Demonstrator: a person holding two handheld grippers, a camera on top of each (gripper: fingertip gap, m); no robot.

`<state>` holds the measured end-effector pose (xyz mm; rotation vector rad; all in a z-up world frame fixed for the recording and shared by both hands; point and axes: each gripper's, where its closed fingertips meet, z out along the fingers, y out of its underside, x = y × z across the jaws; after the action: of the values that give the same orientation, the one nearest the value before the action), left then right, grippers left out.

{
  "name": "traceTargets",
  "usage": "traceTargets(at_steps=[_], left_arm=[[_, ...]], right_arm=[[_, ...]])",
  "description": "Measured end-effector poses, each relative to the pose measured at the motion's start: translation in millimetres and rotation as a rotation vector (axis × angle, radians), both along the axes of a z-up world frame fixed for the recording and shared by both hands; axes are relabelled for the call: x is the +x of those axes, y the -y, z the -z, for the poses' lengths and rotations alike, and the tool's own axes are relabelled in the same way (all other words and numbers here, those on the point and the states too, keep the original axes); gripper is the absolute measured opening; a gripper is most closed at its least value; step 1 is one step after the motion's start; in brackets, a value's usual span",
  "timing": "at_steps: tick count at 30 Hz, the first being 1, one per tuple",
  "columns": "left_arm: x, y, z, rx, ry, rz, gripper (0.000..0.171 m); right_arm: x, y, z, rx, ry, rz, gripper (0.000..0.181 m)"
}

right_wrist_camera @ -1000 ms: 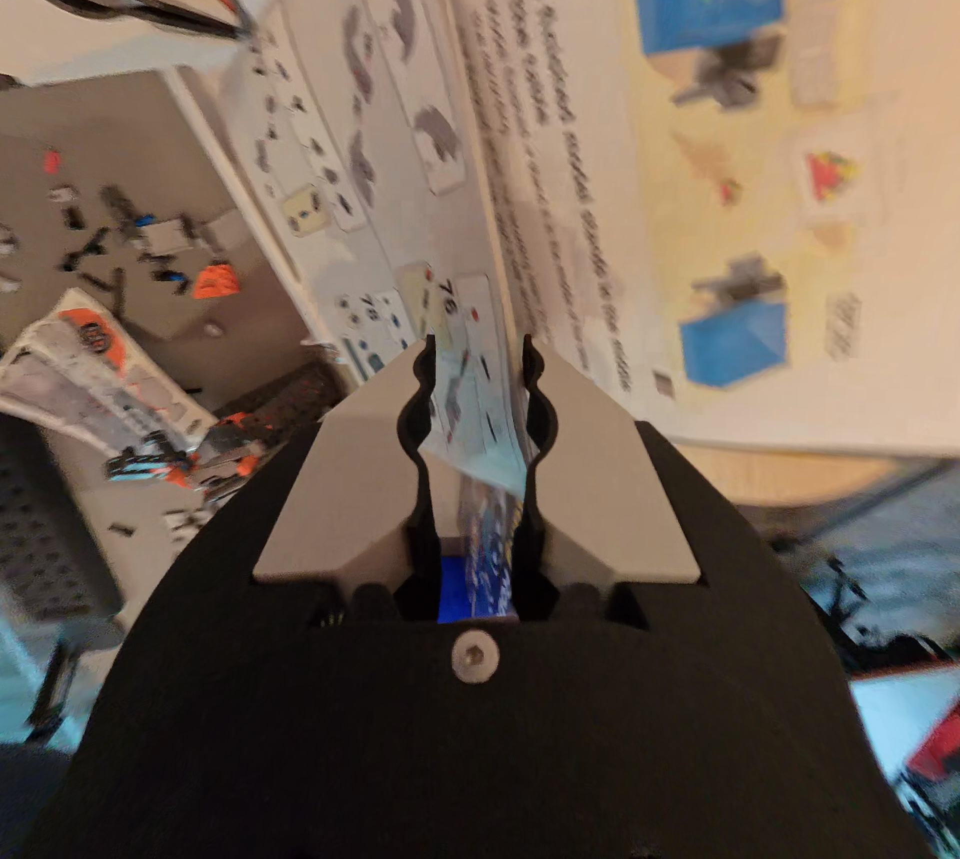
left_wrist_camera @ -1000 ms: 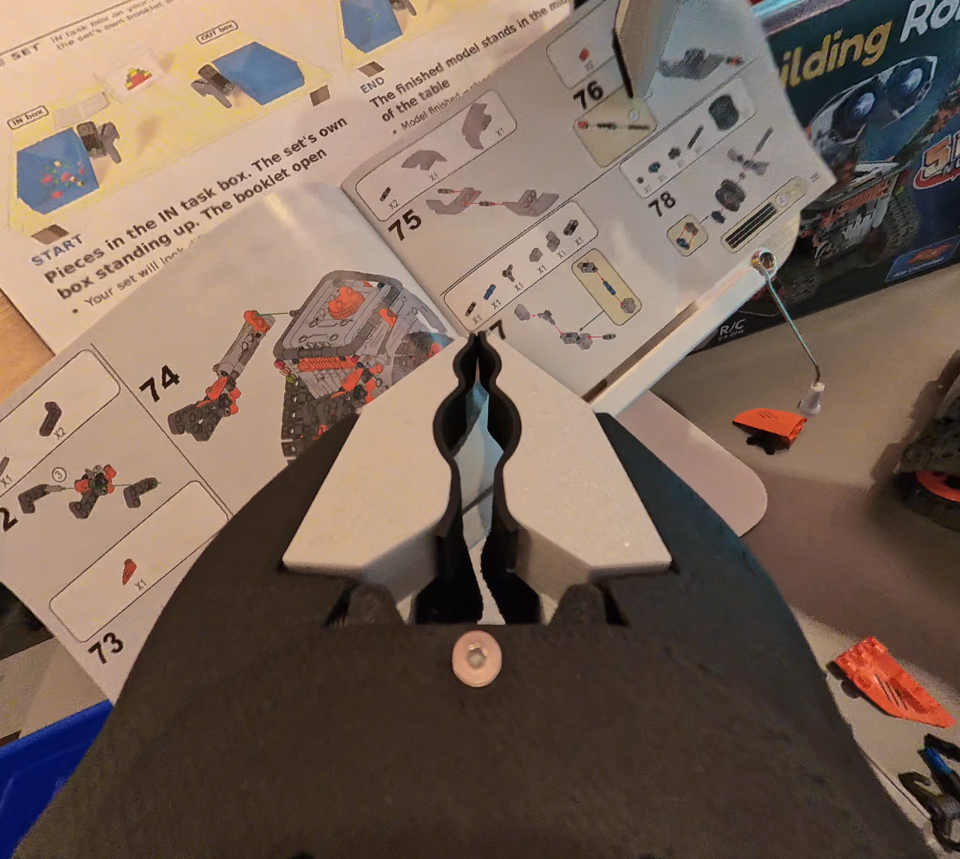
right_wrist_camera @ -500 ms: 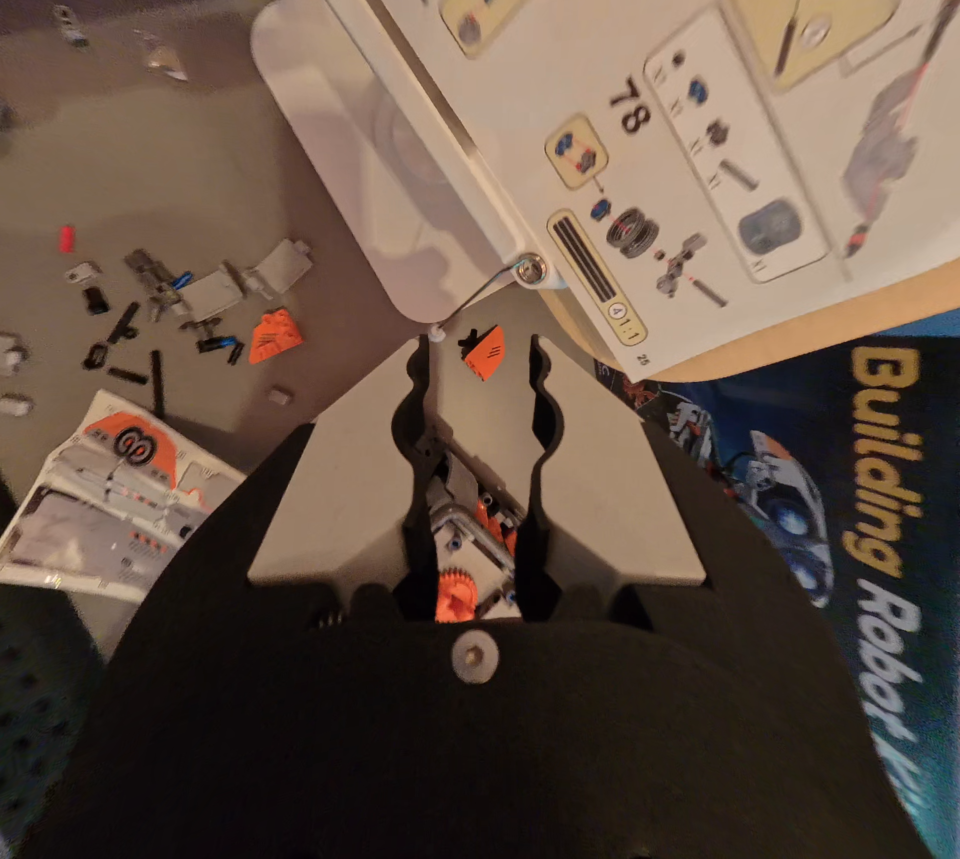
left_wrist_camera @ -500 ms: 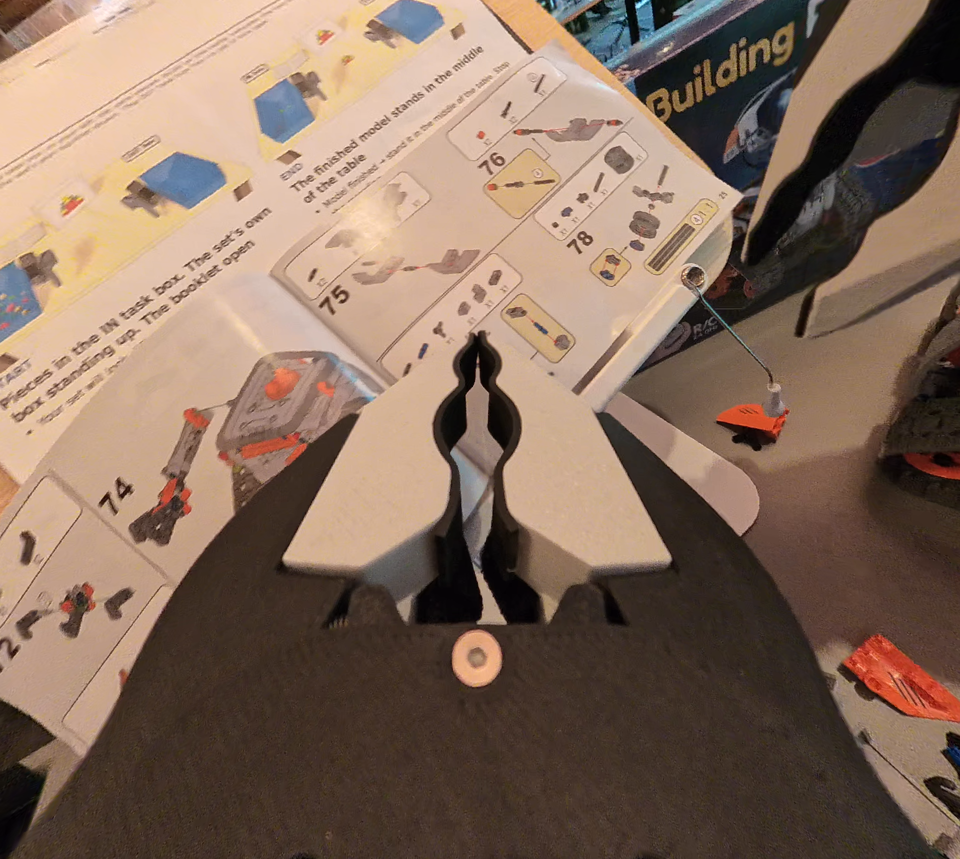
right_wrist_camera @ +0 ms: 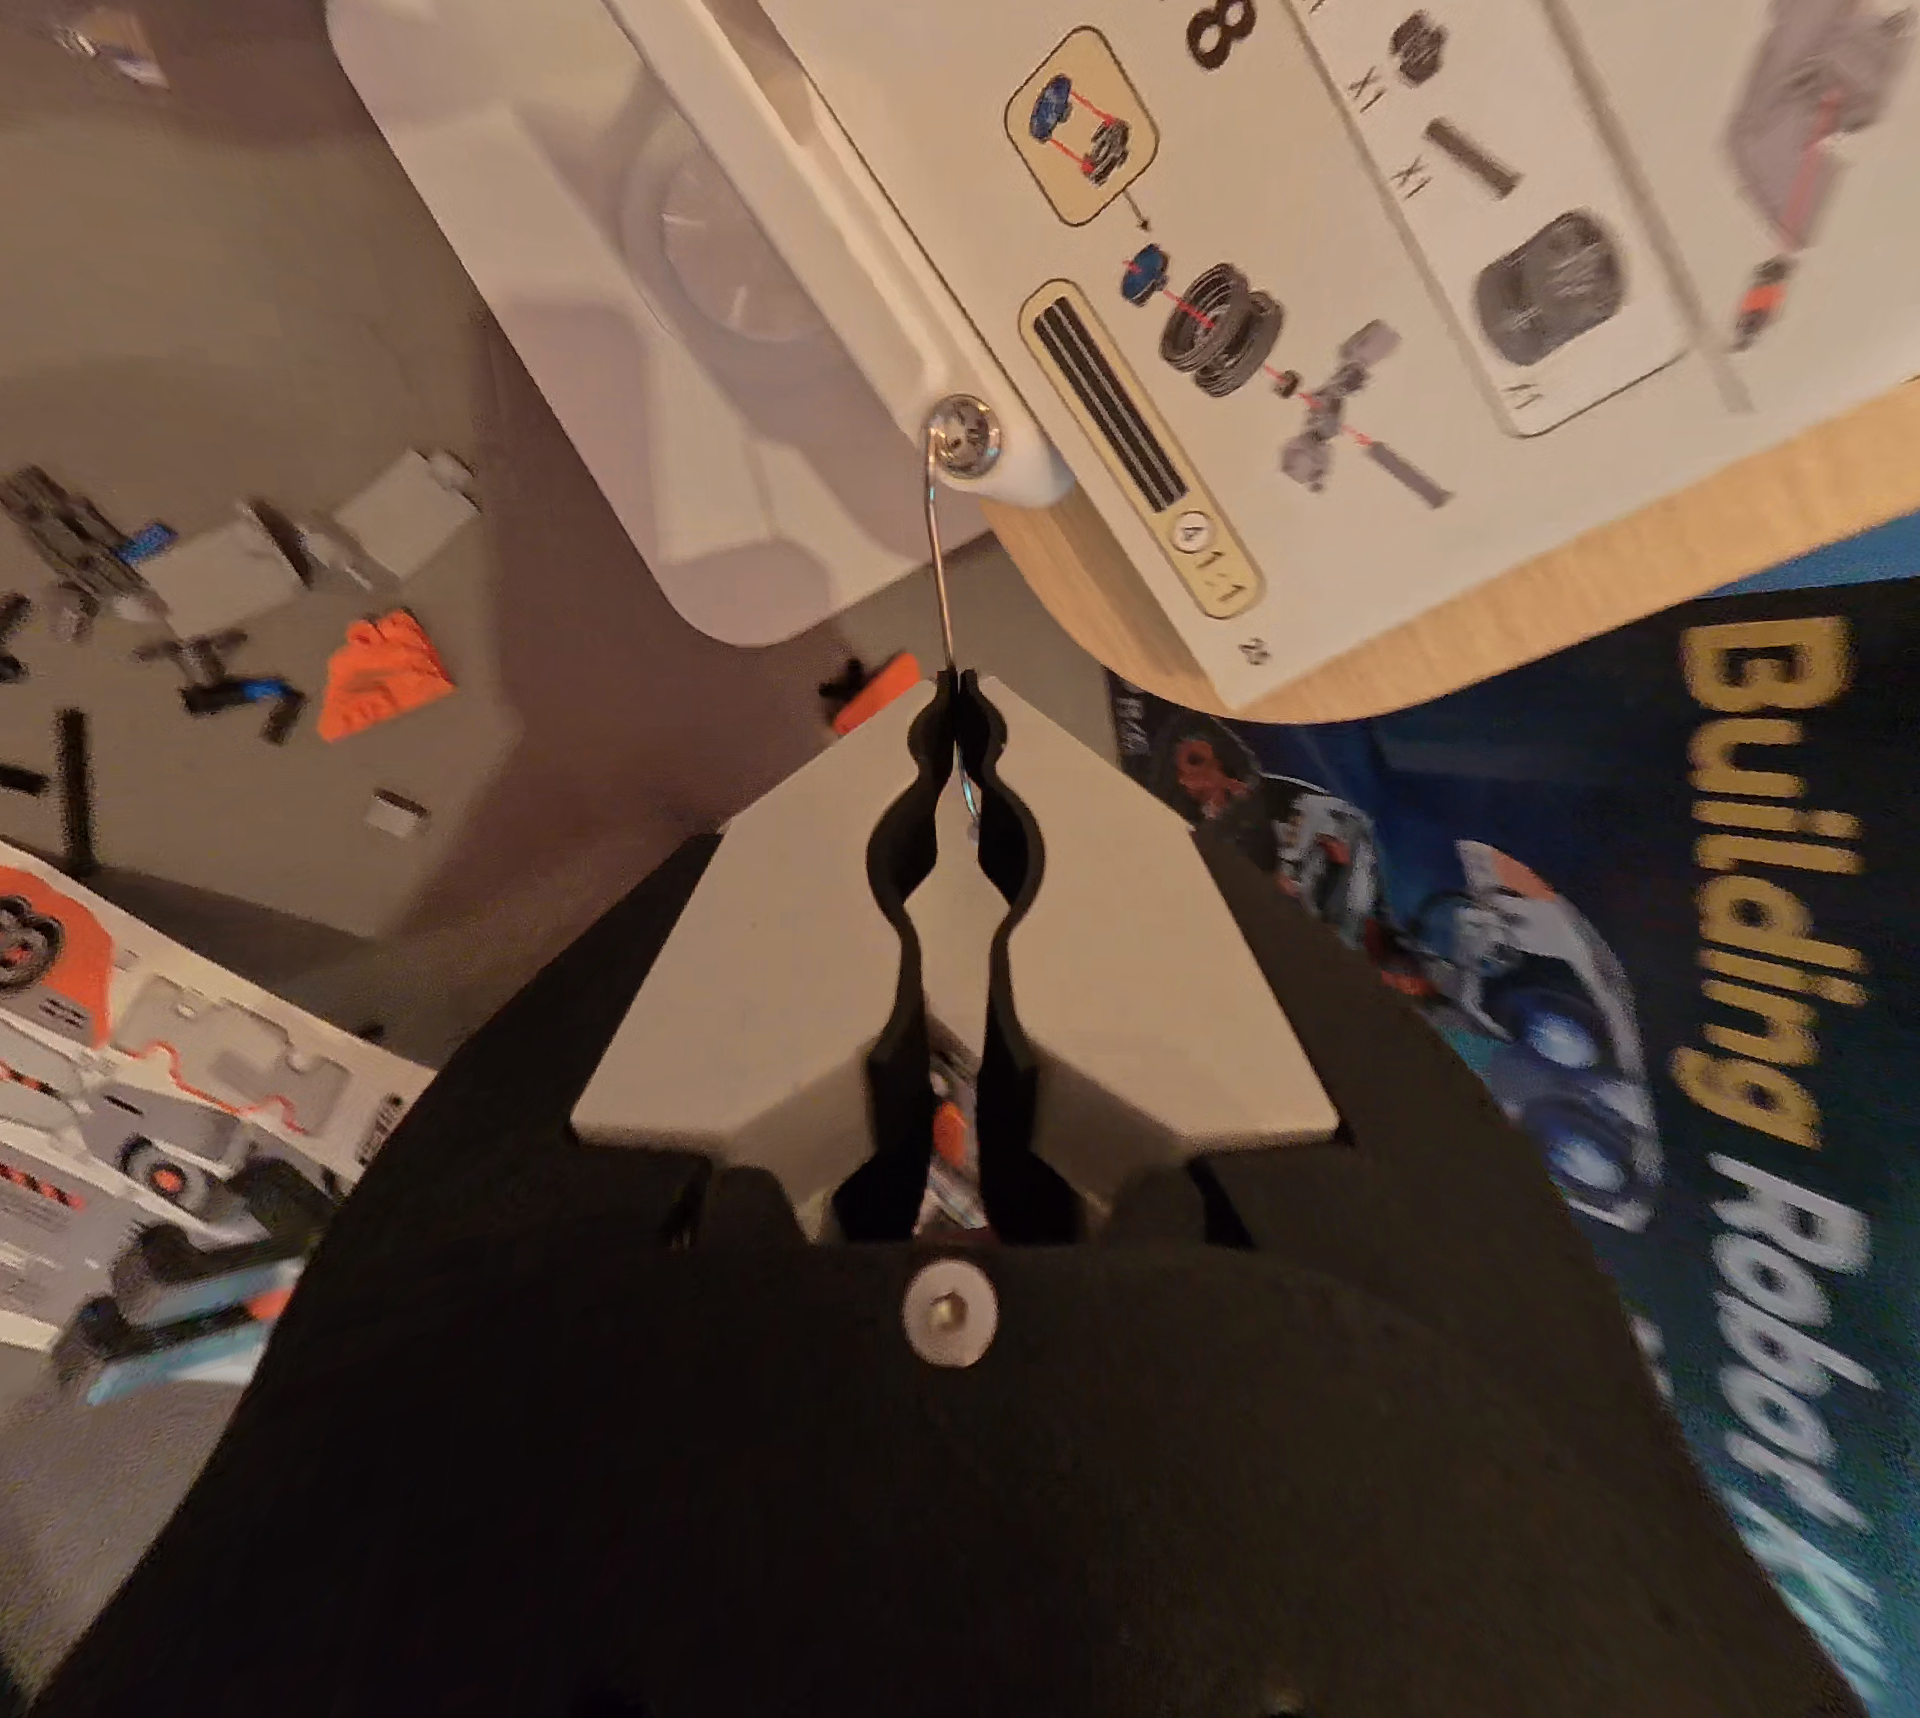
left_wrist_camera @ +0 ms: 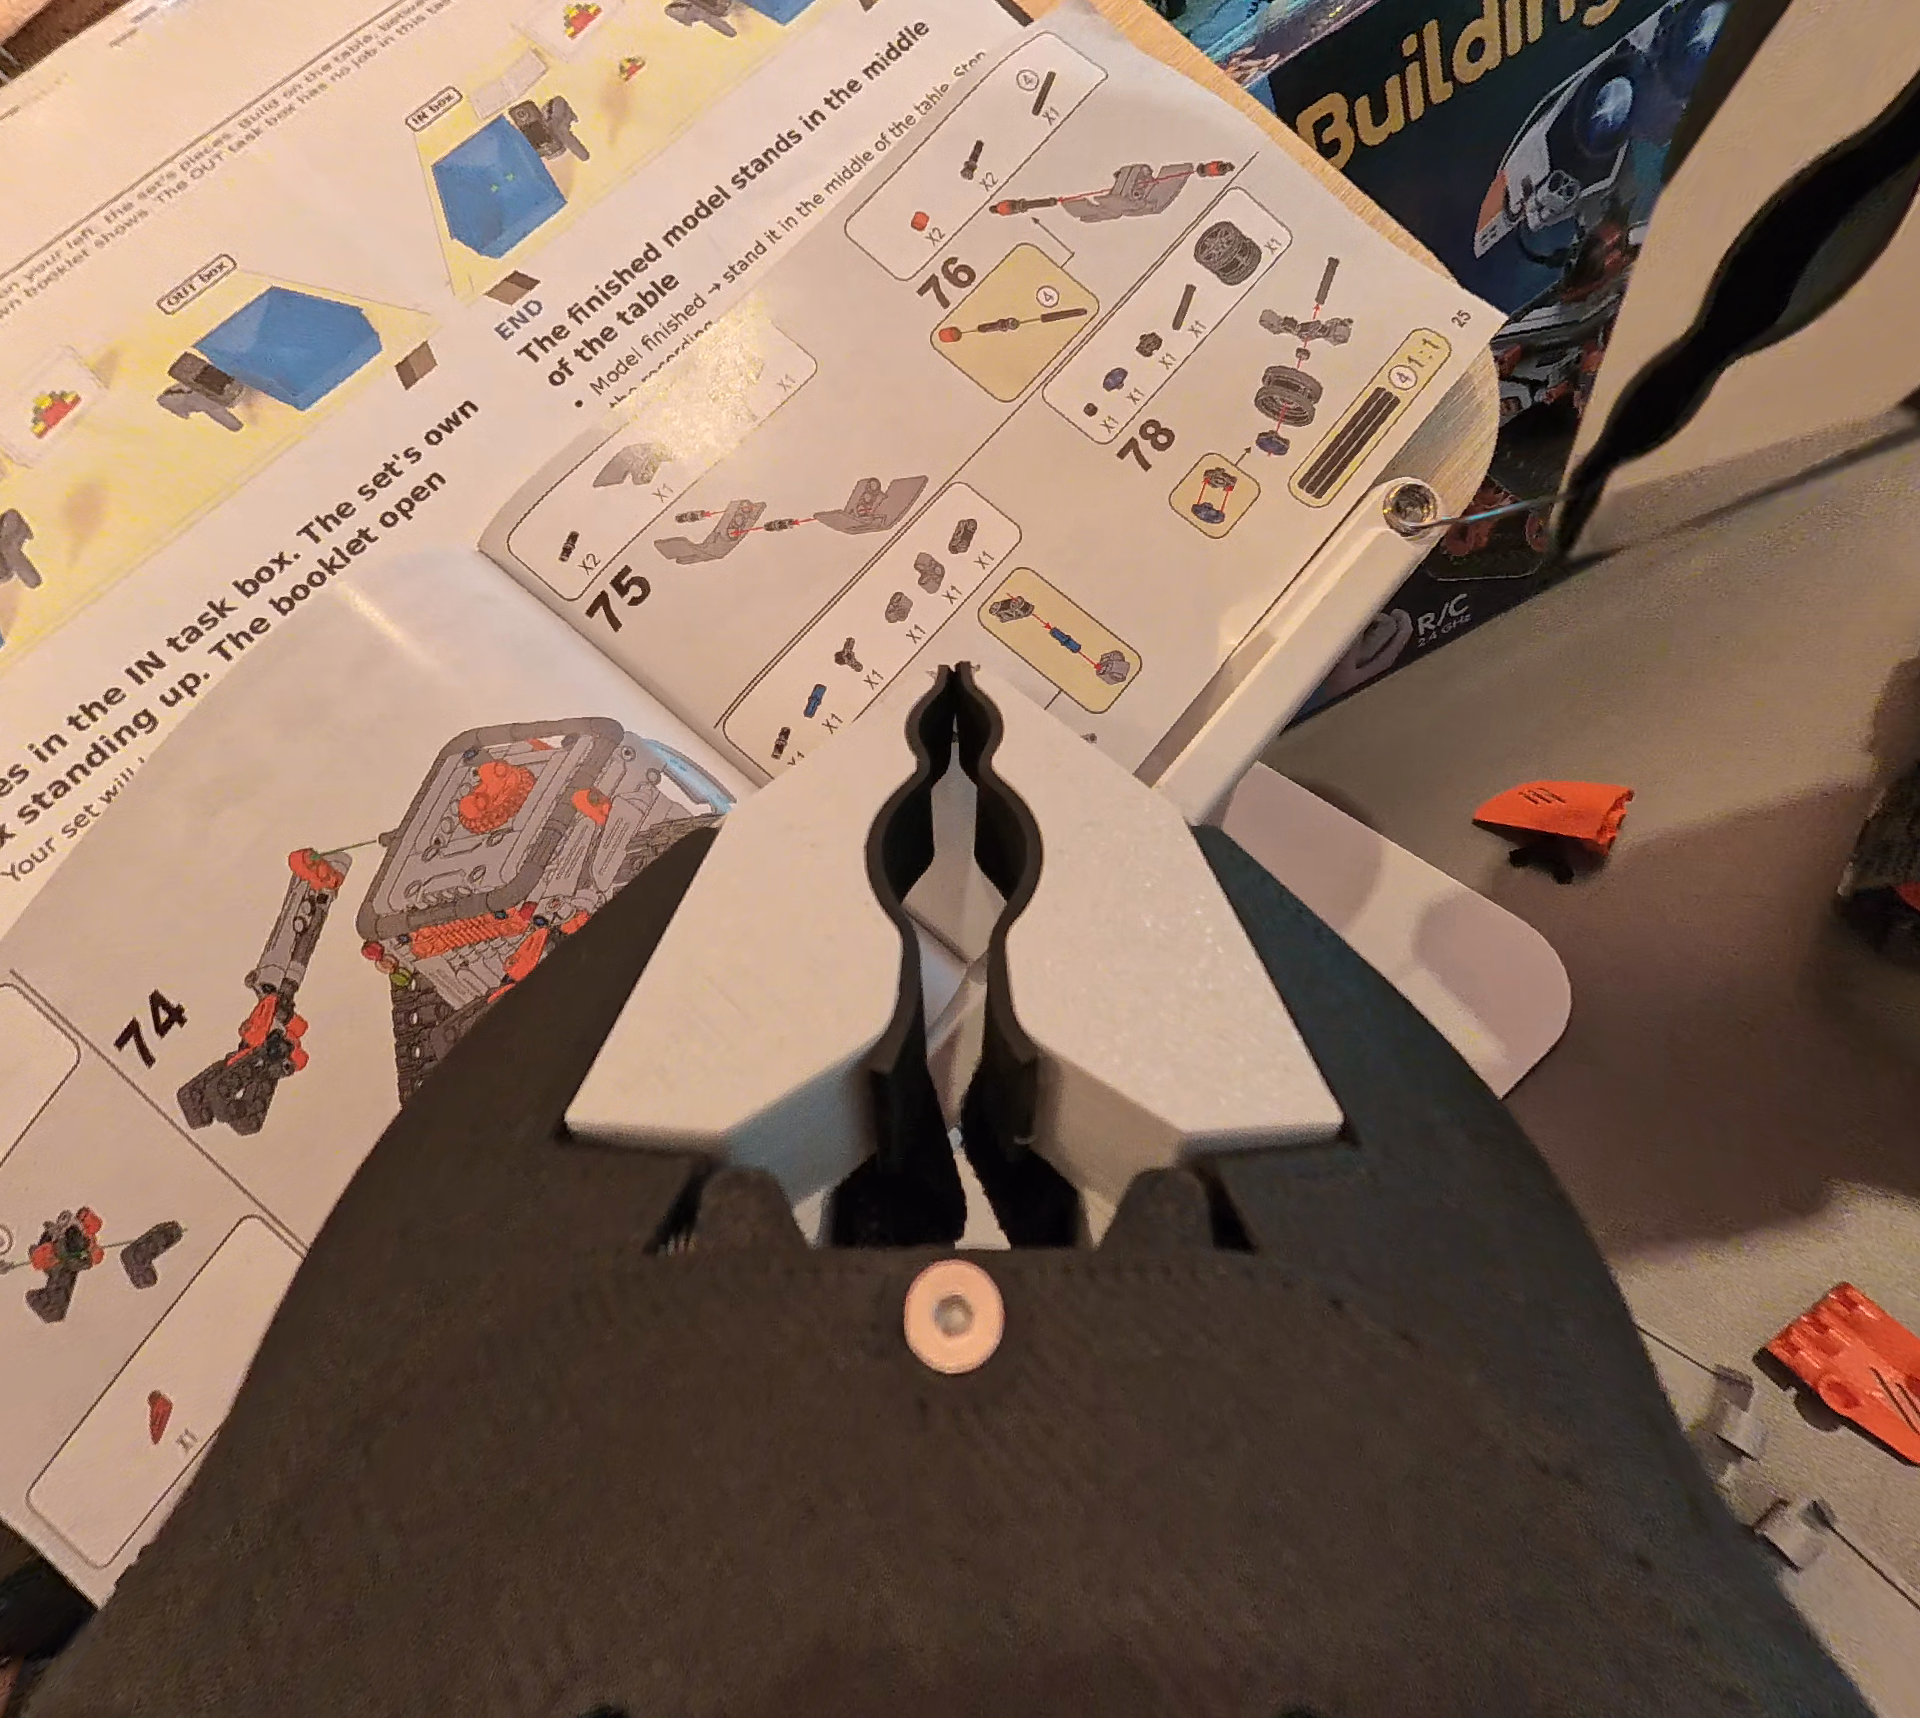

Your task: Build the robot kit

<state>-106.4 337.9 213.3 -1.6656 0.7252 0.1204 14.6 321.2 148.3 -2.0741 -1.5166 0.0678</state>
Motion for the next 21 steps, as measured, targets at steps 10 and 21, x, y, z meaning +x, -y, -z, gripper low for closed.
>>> traceTargets(at_steps=[10,21], left_arm=[[4,-1,3,-0.020,0.003,0.008,0.000],[6,-2,3,-0.031,0.015,0.019,0.000]], right_arm=[[12,-22,-32,0.350,0.565,-0.227,0.000],[-30,-48,-68,0.881,0.976,-0.597,0.007]])
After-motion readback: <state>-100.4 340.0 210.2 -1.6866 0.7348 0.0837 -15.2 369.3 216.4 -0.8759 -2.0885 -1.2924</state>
